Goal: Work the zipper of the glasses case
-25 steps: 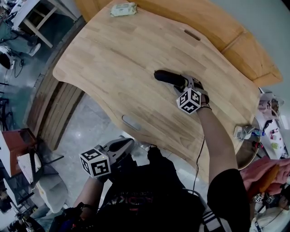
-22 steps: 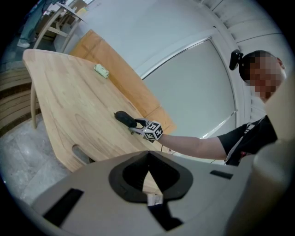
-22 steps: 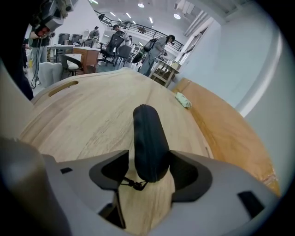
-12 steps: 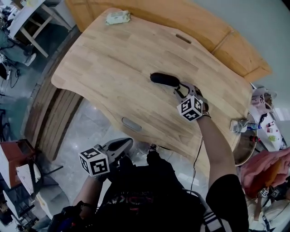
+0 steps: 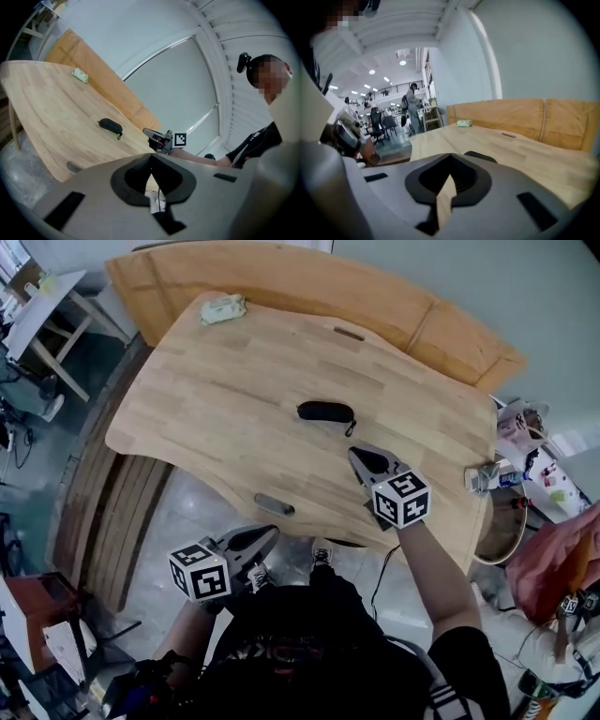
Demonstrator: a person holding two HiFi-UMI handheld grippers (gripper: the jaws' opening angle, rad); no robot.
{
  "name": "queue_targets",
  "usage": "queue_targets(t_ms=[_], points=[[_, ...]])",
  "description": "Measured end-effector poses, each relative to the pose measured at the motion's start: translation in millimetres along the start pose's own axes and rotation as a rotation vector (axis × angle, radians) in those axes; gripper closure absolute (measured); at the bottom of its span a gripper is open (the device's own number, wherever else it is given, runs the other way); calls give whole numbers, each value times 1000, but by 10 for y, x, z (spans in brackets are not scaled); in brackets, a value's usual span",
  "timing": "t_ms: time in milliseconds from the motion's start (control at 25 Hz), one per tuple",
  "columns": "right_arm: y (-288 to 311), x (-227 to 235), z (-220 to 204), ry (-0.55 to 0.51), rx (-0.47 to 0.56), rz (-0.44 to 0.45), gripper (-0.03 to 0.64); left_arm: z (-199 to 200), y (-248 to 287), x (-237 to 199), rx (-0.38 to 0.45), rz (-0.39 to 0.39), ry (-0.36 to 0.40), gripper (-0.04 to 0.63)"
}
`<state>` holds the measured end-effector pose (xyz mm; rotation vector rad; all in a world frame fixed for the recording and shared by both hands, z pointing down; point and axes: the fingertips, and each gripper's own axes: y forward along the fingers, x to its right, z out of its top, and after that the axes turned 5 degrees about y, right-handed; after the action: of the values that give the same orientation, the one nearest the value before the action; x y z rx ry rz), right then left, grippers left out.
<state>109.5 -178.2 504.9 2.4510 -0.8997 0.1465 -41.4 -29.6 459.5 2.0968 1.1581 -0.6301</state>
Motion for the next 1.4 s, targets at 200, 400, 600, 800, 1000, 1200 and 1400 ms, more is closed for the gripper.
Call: queue_targets(t_ms=[200, 400, 600, 800, 1000, 1200, 1400], points=[[-357, -735, 139, 188, 99, 100, 603, 12, -73, 21, -6, -51, 32, 584], [-622, -1363, 150, 322, 161, 167, 603, -14, -136, 56, -27, -101, 53, 584], [-733, -1839, 40, 380, 177, 200, 603, 9, -236, 81, -46, -132, 75, 584], [-798, -2163, -112, 434, 177, 219, 603, -52, -302, 155, -68, -159, 94, 584], [-833, -2338, -221, 456, 193, 208, 603, -147, -361, 198, -98, -179, 111, 584], [-852, -2442, -296, 485, 216, 204, 603, -235, -412, 216, -117, -191, 117, 584], [-864, -2446, -340, 531, 240, 214, 603, -274, -425, 227, -127, -202, 120, 584]])
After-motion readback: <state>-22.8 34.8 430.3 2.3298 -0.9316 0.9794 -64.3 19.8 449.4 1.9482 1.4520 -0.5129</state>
